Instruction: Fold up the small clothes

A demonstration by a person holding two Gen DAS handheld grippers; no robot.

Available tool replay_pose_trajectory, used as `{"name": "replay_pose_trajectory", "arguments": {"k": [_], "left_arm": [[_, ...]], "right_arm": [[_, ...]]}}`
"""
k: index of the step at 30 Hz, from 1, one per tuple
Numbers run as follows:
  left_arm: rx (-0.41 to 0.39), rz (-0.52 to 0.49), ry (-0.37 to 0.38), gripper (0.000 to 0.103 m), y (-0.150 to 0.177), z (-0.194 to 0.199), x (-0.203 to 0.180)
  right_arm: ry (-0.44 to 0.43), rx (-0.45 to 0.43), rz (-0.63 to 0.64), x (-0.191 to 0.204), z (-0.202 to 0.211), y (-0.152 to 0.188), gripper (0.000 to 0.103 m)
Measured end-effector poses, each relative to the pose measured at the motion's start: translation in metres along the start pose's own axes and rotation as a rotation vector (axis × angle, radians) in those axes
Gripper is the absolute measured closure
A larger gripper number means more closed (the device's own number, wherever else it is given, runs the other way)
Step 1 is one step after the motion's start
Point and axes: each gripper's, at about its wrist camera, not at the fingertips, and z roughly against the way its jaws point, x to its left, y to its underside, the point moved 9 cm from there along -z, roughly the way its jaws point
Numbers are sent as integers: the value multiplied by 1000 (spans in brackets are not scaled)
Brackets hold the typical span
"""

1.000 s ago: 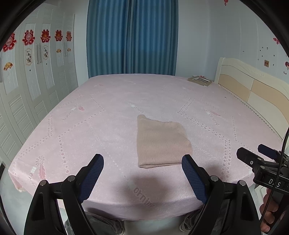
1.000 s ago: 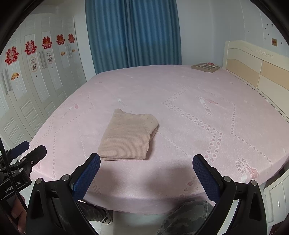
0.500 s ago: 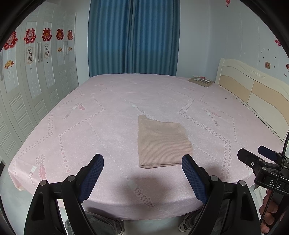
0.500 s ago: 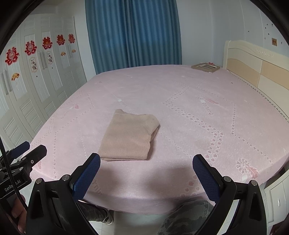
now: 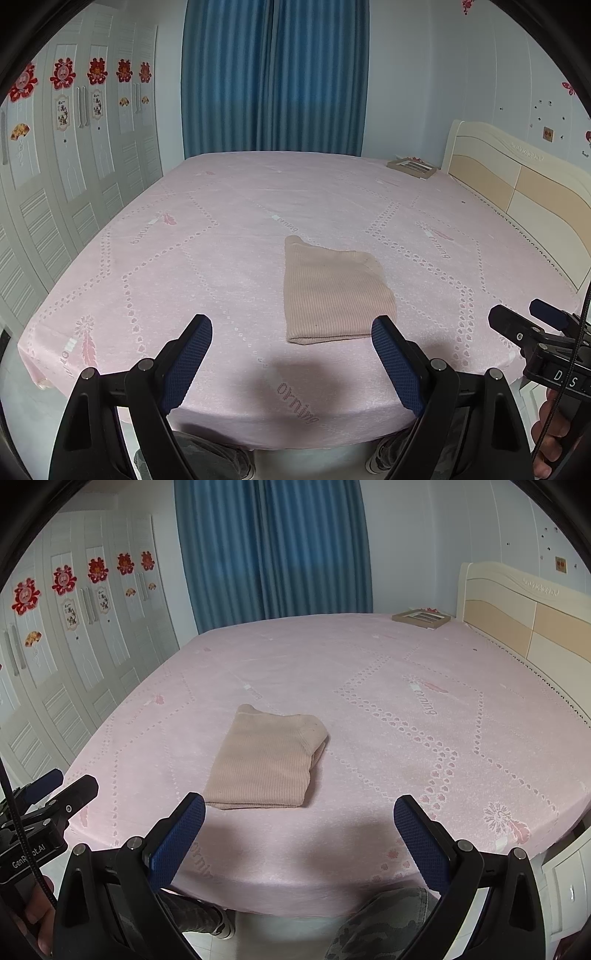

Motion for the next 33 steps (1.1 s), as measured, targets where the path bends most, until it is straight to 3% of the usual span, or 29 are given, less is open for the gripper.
{"name": "replay_pose_trajectory", "arguments": {"k": [33], "left_arm": [[-11, 7, 1, 15, -2, 5, -3]], "right_arm": [[-7, -17, -9, 4, 12, -4, 3]]}}
